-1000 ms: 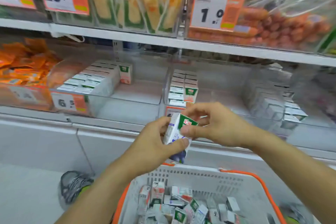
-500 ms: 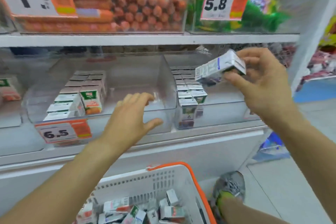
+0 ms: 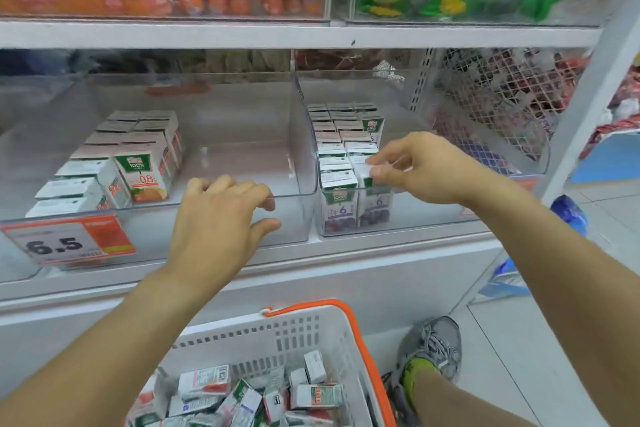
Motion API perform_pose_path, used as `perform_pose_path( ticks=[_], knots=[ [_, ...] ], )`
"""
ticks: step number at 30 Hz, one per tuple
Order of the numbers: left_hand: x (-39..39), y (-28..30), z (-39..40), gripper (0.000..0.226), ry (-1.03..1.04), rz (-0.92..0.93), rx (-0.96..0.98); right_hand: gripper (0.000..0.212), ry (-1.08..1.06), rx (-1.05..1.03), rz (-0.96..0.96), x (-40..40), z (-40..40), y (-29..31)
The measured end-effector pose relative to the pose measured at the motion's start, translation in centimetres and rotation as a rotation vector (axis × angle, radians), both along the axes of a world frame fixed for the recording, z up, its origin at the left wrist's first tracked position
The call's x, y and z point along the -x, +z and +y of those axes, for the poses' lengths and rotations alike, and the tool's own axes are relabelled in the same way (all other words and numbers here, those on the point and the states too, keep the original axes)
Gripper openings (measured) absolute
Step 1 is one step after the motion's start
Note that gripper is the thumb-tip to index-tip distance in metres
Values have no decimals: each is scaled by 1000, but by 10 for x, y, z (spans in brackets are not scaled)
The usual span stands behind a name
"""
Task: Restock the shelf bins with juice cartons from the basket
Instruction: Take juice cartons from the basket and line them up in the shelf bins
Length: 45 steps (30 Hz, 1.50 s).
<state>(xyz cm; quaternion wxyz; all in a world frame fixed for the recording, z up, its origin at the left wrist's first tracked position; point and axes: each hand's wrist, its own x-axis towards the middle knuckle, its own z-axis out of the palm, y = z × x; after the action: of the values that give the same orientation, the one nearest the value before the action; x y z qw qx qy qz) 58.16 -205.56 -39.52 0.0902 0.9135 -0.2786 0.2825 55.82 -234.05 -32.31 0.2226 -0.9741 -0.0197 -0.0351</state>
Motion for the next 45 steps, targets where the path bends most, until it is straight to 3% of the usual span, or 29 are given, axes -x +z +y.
perform_pose_path(
  ticks=[8,10,12,13,15,19,21,23,30,35,41,45],
  knots=[
    [7,-1,4,26,-39,26,29,40,-1,183,-108,28,15,-15],
    [19,-1,8,27,-130,1,165,38,-19,196,-260,44,21,-18],
    [42,-6,14,20,-213,-119,364,20,56,108,-427,63,40,-21],
    [54,-15,19,17,-234,-133,434,14,121,56,-414,73,54,-25],
    [72,-52,33,18,-221,72,478,10,236,16,-180,85,81,-42],
    [92,-165,75,25,93,876,271,21,323,52,363,87,126,-132],
    [111,-211,93,29,186,1095,217,26,319,57,561,91,143,-186],
    [127,-239,101,36,215,1182,200,35,347,89,697,99,156,-232],
    [122,-273,86,52,278,1177,195,73,197,200,697,117,165,-315],
    [107,-291,66,68,344,1222,130,52,134,189,564,121,168,-330],
    [95,-296,64,32,339,1155,5,48,336,422,447,114,162,-310],
    [88,-281,73,20,371,1207,104,41,376,444,489,107,162,-292]
  ],
)
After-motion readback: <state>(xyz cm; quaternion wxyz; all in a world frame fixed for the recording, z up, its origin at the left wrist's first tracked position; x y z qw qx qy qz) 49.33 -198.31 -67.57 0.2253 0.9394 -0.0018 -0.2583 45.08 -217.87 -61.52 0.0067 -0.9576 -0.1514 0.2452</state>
